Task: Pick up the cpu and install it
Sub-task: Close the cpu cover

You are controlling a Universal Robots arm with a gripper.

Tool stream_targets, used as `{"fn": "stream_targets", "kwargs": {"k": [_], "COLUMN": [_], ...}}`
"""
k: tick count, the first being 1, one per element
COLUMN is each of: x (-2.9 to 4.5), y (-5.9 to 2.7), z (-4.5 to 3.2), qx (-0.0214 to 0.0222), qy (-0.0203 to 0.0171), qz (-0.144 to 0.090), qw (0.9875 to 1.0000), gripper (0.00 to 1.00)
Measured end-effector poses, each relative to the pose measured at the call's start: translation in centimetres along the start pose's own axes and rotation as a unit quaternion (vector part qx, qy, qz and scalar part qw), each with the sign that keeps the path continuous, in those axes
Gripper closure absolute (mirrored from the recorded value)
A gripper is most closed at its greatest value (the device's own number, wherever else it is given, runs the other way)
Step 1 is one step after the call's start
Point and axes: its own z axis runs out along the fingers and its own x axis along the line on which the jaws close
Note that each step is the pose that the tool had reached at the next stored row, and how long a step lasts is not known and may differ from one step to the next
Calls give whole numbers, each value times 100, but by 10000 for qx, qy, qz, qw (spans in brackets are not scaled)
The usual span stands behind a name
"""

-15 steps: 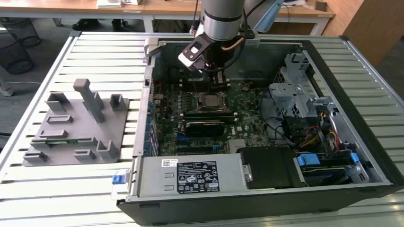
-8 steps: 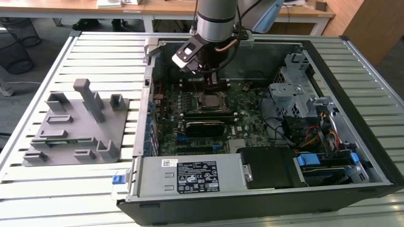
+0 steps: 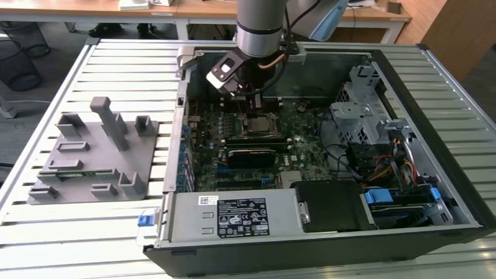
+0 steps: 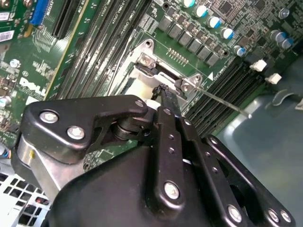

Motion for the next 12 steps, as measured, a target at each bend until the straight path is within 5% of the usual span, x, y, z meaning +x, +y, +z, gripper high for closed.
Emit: {"fn": "stream_targets", "kwargs": {"k": [12], "x": [2], "y": [-37], "z": [127], "qx": [0], "qy": [0], "qz": [0], "qw": [10000], "gripper": [89]}}
